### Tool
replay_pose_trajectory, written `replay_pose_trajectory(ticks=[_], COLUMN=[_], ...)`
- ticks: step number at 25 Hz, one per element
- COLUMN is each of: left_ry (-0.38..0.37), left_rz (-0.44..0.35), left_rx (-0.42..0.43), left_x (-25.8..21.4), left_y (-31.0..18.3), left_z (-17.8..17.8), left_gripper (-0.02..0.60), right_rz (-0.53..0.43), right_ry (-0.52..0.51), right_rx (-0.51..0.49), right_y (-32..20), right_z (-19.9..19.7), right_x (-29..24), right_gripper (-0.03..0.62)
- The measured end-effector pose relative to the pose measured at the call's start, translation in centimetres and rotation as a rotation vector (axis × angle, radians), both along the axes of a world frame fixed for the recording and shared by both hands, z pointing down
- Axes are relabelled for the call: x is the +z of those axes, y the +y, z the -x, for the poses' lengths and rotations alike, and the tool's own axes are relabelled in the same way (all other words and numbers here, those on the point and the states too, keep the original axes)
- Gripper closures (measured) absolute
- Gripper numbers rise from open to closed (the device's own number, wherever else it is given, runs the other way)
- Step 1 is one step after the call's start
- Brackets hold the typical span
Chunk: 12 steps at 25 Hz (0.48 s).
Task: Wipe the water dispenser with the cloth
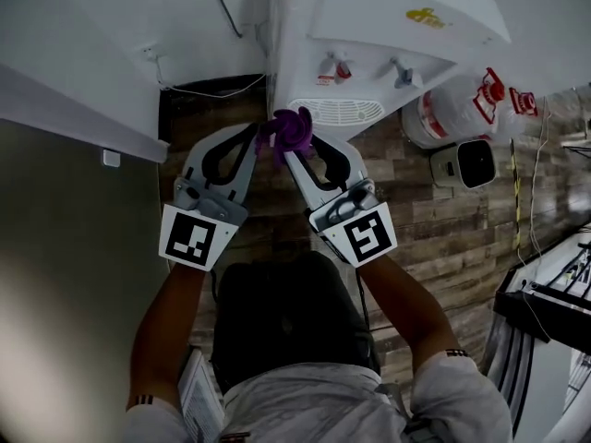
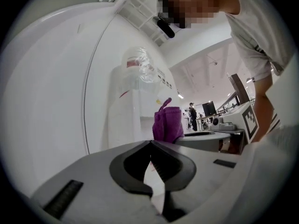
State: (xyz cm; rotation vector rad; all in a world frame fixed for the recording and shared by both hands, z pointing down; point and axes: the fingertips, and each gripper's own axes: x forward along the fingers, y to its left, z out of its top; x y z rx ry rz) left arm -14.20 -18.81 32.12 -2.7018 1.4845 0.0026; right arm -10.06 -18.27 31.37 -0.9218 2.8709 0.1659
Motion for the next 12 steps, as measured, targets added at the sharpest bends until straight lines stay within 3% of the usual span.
replay_pose_trajectory(ticks=[12], left_ry=[0.040], left_rz=[-0.049], left_rx=[-0.046], left_x=[-22.4], left_y=[1.9], left_z=[-0.4], left_gripper=[0.583], right_rz=[0.006], right_ry=[-0.007], right_rx=[0.023], right_y=[1.0], right_z=[-1.9], right_x=[-20.6], right_gripper=[0.497])
